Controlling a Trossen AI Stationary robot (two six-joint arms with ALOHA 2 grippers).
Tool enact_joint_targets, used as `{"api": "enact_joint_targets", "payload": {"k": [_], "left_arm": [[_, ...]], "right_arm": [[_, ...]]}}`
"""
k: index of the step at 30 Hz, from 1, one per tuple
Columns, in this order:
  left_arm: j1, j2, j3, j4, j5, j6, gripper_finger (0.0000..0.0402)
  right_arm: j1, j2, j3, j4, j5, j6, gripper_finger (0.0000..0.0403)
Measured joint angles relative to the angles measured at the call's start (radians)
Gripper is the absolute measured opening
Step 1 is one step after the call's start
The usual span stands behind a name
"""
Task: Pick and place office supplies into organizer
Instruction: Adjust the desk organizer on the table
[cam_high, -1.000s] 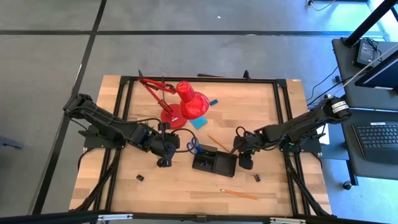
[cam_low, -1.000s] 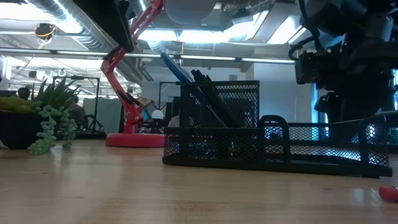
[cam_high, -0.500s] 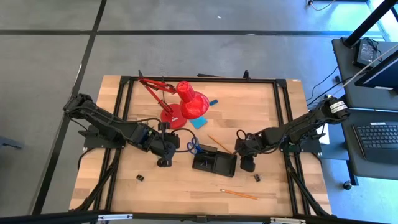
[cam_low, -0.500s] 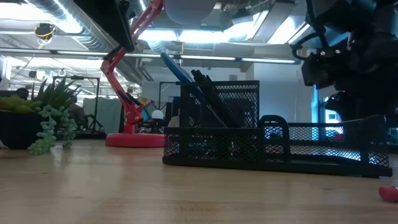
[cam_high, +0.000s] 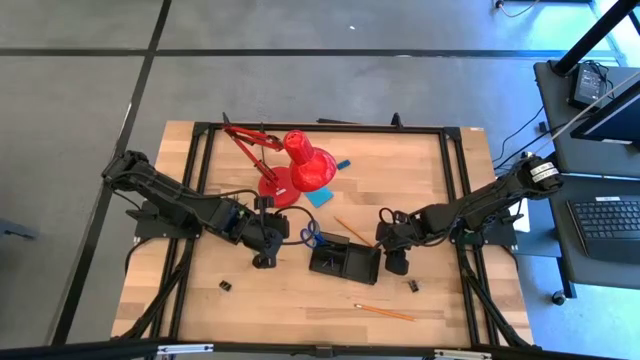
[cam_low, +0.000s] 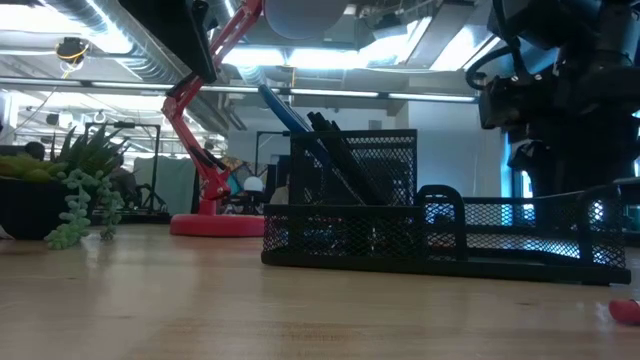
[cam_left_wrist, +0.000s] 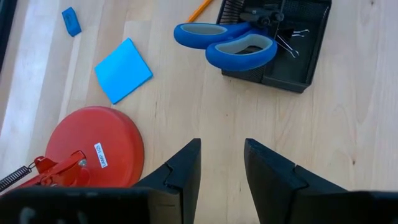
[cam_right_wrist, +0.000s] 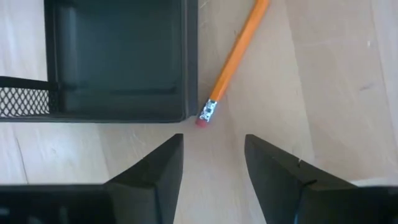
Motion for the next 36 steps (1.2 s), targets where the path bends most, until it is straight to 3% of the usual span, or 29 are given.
{"api": "enact_joint_targets", "payload": {"k": [11, 21, 36], "left_arm": [[0.0, 0.0, 0.0, -0.005, 0.004, -0.005, 0.0116], [0.0, 0.0, 0.0, -0.004, 0.014, -0.034, 0.0116], [0.0, 0.0, 0.0, -0.005, 0.014, -0.033, 0.0116]], "right_arm": [[0.0, 0.102, 0.0, 0.034, -0.016, -0.008, 0.0173], [0.0, 0.103, 0.033, -0.029, -0.02, -0.008, 0.0173], [-0.006, 0.126, 0.051, 0.115, -0.002, -0.076, 0.0173]]}}
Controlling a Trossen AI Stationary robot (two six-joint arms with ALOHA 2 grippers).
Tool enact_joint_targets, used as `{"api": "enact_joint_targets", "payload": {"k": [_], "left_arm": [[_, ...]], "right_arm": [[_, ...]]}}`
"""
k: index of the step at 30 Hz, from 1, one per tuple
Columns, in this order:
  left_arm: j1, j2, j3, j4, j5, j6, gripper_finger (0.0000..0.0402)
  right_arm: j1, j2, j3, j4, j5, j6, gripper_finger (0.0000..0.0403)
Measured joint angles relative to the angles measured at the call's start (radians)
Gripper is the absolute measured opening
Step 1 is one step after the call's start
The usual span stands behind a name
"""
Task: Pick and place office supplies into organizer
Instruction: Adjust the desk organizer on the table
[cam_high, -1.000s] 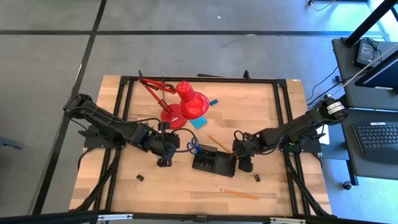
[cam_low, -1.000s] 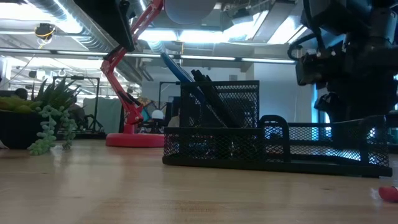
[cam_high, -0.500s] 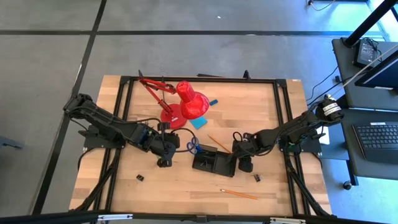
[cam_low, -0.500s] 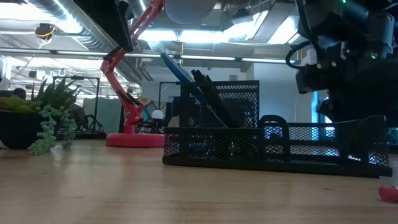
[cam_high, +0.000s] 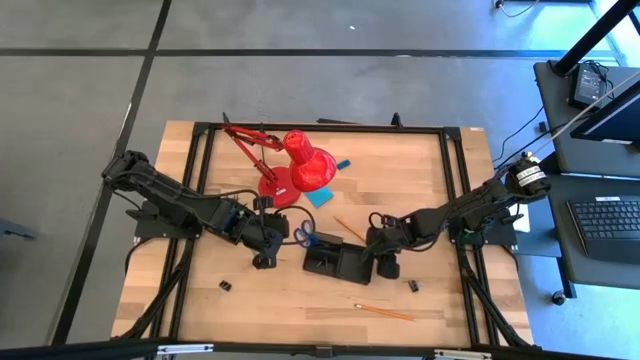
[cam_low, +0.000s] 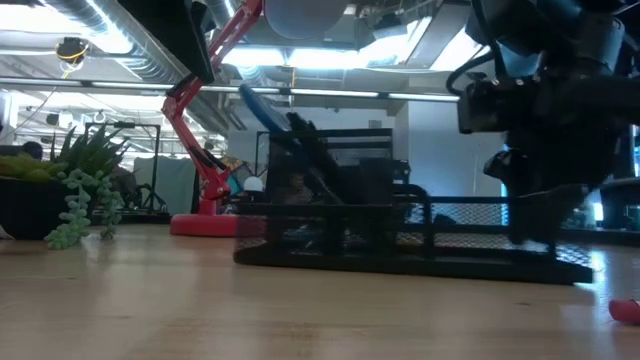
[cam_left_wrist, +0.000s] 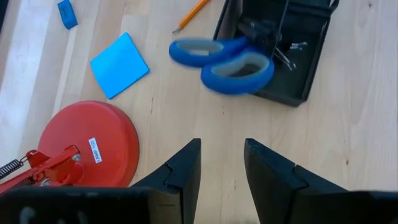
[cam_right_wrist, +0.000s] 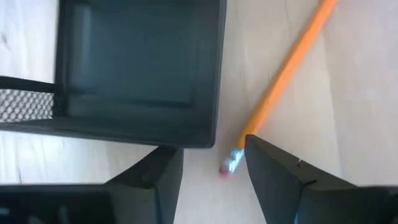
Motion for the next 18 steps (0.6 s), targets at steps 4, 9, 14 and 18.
{"api": "enact_joint_targets", "payload": {"k": [4, 9, 14, 18], "left_arm": [[0.0, 0.0, 0.0, 0.0, 0.0, 0.0, 0.0116], [0.0, 0.0, 0.0, 0.0, 0.0, 0.0, 0.0116], [0.0, 0.0, 0.0, 0.002, -0.001, 0.0, 0.0116], [0.0, 0.0, 0.0, 0.0, -0.001, 0.0, 0.0116]], "right_arm": [[-0.016, 0.003, 0.0, 0.077, 0.008, -0.044, 0.0173], [-0.042, 0.028, 0.0, 0.182, 0.039, -0.111, 0.0173], [-0.075, 0.085, 0.0, 0.263, 0.038, -0.16, 0.0173], [-0.099, 0.117, 0.0, 0.319, 0.038, -0.187, 0.0173]]}}
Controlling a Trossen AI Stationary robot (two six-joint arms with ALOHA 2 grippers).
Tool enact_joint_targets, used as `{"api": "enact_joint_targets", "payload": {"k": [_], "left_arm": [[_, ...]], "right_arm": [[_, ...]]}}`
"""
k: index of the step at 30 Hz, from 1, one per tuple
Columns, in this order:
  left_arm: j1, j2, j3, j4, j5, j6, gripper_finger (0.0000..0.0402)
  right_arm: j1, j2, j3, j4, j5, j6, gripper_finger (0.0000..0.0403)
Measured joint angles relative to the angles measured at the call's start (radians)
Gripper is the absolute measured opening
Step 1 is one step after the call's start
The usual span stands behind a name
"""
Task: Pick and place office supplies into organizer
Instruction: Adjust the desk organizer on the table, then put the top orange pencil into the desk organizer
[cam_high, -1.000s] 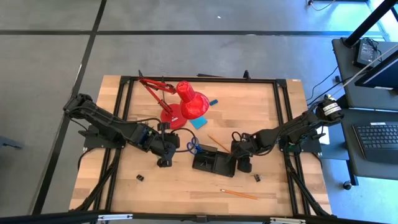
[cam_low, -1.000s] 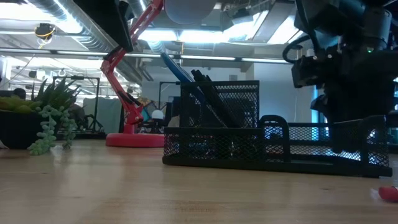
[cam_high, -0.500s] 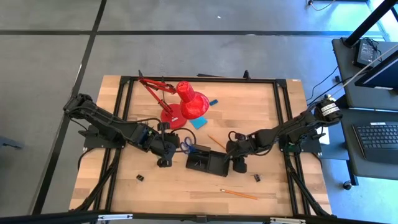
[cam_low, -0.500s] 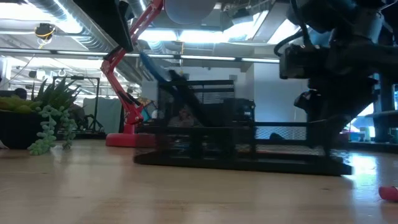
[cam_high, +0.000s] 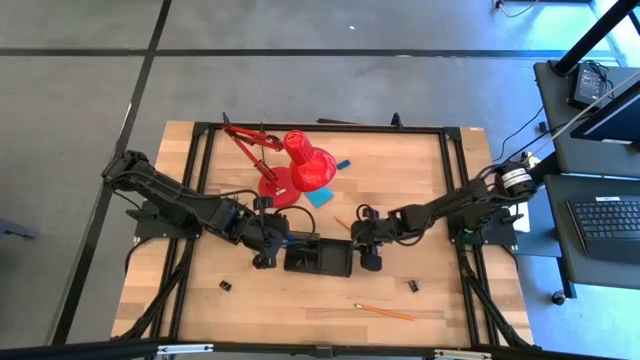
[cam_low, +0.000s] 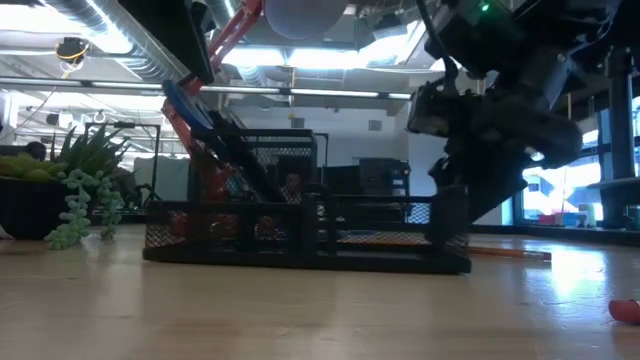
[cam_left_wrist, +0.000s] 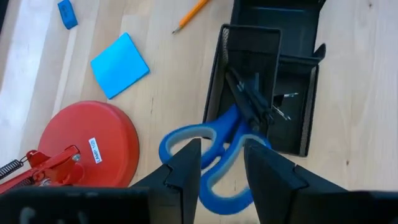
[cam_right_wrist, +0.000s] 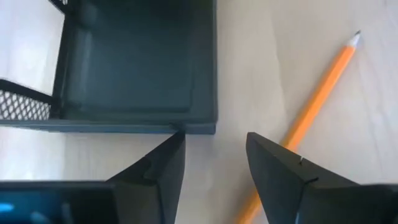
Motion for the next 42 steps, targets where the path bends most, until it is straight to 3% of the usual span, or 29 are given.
{"api": "enact_joint_targets", "payload": {"k": [9, 22, 29, 33, 42], "left_arm": [[0.0, 0.0, 0.0, 0.0, 0.0, -0.001, 0.0116], [0.0, 0.0, 0.0, 0.001, -0.011, 0.0, 0.0116], [0.0, 0.0, 0.0, 0.001, -0.011, 0.015, 0.0116], [0.0, 0.0, 0.0, 0.003, -0.013, 0.02, 0.0116], [0.0, 0.0, 0.0, 0.003, -0.014, 0.051, 0.0116]], "right_arm": [[-0.008, 0.005, 0.0, 0.122, 0.0, -0.054, 0.0173], [-0.008, 0.001, 0.0, 0.082, 0.0, -0.057, 0.0173], [-0.007, -0.003, 0.14, -0.261, 0.016, -0.012, 0.0173], [-0.012, -0.002, 0.254, -0.475, 0.034, 0.097, 0.0173], [-0.04, -0.001, 0.341, -0.724, 0.03, 0.346, 0.0173]]}}
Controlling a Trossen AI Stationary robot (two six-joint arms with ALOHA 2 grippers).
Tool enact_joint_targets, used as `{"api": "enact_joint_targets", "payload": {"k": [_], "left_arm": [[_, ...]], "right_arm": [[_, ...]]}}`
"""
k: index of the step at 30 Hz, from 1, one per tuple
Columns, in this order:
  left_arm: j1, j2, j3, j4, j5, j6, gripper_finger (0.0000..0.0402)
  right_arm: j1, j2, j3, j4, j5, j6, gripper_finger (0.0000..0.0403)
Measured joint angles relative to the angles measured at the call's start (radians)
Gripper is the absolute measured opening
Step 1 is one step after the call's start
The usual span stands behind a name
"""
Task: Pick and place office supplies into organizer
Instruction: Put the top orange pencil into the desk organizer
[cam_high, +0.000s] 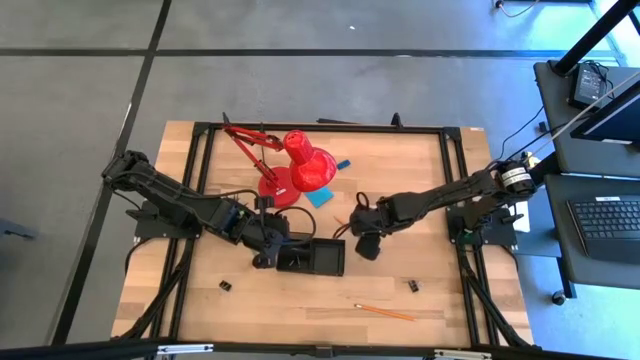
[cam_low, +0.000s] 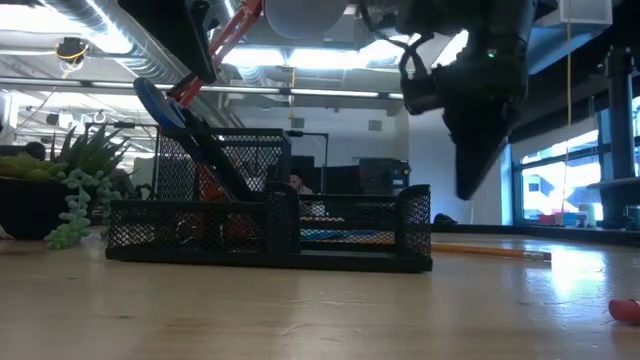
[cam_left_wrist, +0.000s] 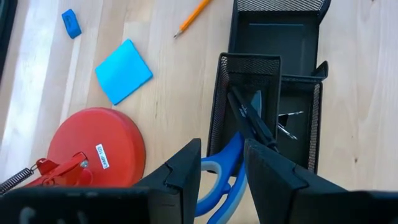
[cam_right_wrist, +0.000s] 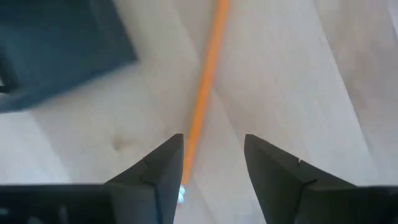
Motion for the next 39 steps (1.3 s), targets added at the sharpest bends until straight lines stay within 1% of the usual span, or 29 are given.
{"api": "enact_joint_targets", "payload": {"k": [4, 8, 12, 15, 33, 39], "left_arm": [[0.0, 0.0, 0.0, 0.0, 0.0, 0.028, 0.0116], [0.0, 0.0, 0.0, 0.0, 0.001, 0.054, 0.0116], [0.0, 0.0, 0.0, -0.001, 0.002, 0.063, 0.0116], [0.0, 0.0, 0.0, -0.003, 0.002, 0.063, 0.0116], [0.0, 0.0, 0.0, -0.003, 0.004, 0.089, 0.0116], [0.0, 0.0, 0.0, -0.003, 0.003, 0.089, 0.0116]], "right_arm": [[-0.005, 0.0, 0.0, -0.054, -0.009, 0.072, 0.0173], [-0.004, 0.006, 0.0, -0.044, -0.058, 0.075, 0.0173], [-0.004, 0.049, 0.0, -0.038, -0.131, 0.072, 0.0173], [0.0, 0.096, -0.001, -0.041, -0.163, 0.057, 0.0173], [0.07, 0.205, 0.005, -0.046, -0.181, 0.126, 0.0173], [0.07, 0.213, 0.005, -0.06, -0.19, 0.129, 0.0173]]}}
